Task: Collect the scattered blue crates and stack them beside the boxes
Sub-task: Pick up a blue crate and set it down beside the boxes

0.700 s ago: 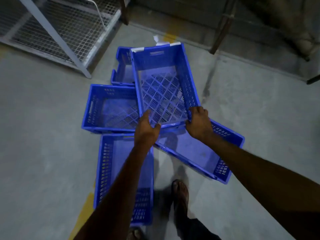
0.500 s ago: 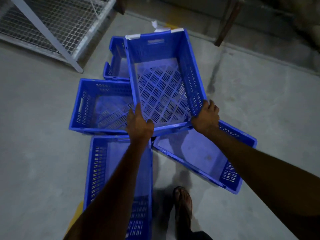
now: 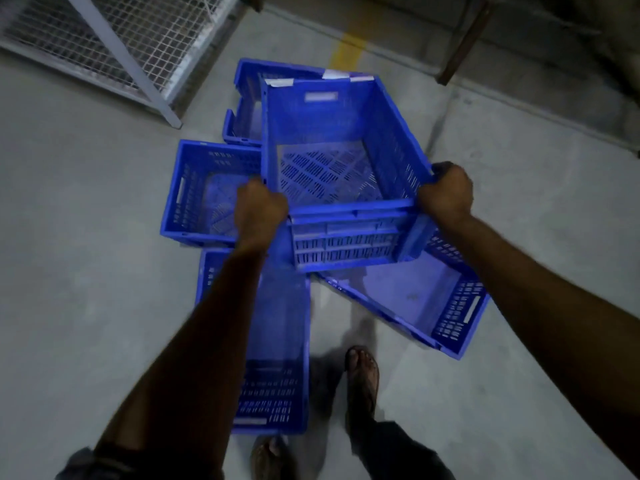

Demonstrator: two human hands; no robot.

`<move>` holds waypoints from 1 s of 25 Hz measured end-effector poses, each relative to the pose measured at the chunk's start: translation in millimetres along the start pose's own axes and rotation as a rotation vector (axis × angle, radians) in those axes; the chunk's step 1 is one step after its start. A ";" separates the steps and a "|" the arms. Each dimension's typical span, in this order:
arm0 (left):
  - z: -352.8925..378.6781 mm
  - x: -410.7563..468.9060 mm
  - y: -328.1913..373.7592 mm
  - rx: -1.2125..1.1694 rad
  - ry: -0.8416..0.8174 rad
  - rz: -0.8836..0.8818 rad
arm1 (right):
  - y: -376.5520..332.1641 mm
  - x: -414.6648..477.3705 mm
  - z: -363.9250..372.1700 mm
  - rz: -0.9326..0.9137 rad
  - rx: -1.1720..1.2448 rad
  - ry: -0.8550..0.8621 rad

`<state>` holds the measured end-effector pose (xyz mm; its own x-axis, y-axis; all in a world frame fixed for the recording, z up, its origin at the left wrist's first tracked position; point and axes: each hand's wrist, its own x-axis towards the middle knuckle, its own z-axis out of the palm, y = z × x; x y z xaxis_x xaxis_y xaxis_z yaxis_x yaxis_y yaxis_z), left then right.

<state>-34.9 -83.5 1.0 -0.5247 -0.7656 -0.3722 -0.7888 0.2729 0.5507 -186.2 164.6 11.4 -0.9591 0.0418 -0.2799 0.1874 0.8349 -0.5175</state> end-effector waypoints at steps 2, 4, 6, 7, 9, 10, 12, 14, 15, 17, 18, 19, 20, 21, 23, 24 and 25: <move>-53.0 -16.0 22.6 -0.044 -0.003 -0.032 | -22.9 -37.5 -31.3 0.065 0.154 0.027; -101.0 -46.3 32.8 -0.051 -0.021 -0.058 | -37.3 -82.8 -62.8 0.070 0.204 0.008; -141.1 -85.3 26.8 -0.090 -0.028 -0.055 | -43.3 -134.3 -92.8 0.061 0.201 -0.032; -164.2 -111.3 18.7 -0.116 -0.027 -0.040 | -45.5 -163.4 -108.5 0.076 0.214 -0.042; -205.0 -161.7 -4.5 -0.176 -0.018 -0.012 | -46.1 -218.1 -133.4 0.109 0.207 -0.063; -224.2 -186.4 -21.1 -0.206 -0.011 -0.002 | -45.4 -247.5 -142.4 0.104 0.184 -0.082; -262.1 -238.5 -59.0 -0.254 -0.007 0.037 | -45.6 -311.6 -155.4 0.045 0.133 -0.125; -293.5 -279.0 -95.1 -0.276 0.017 0.071 | -50.9 -375.8 -166.6 -0.066 0.133 -0.143; -308.2 -298.1 -111.4 -0.290 0.045 0.060 | -50.8 -403.1 -170.0 -0.128 0.143 -0.145; -336.5 -338.7 -140.5 -0.318 0.120 0.023 | -50.0 -449.6 -177.4 -0.232 0.109 -0.146; -347.9 -360.0 -156.7 -0.326 0.143 0.009 | -46.9 -468.2 -180.0 -0.270 0.061 -0.172; -359.0 -382.9 -173.1 -0.329 0.153 0.003 | -44.7 -486.6 -181.7 -0.304 0.056 -0.212; -368.5 -405.3 -191.4 -0.329 0.159 0.014 | -43.3 -507.1 -182.4 -0.313 0.093 -0.274; -376.7 -429.0 -207.6 -0.334 0.153 -0.008 | -40.8 -526.8 -183.8 -0.321 0.136 -0.340; -394.6 -491.6 -246.4 -0.421 0.184 -0.058 | -31.8 -578.4 -192.2 -0.399 0.182 -0.527; -401.0 -524.6 -265.8 -0.467 0.200 -0.070 | -24.2 -601.5 -196.5 -0.442 0.182 -0.632; -407.0 -557.0 -281.0 -0.503 0.219 -0.080 | -14.9 -621.1 -198.5 -0.483 0.172 -0.715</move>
<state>609.3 29.2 357.6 -0.3484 -0.8903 -0.2932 -0.5455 -0.0618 0.8358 364.6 235.1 353.5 -0.5898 -0.6967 -0.4083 -0.1200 0.5756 -0.8089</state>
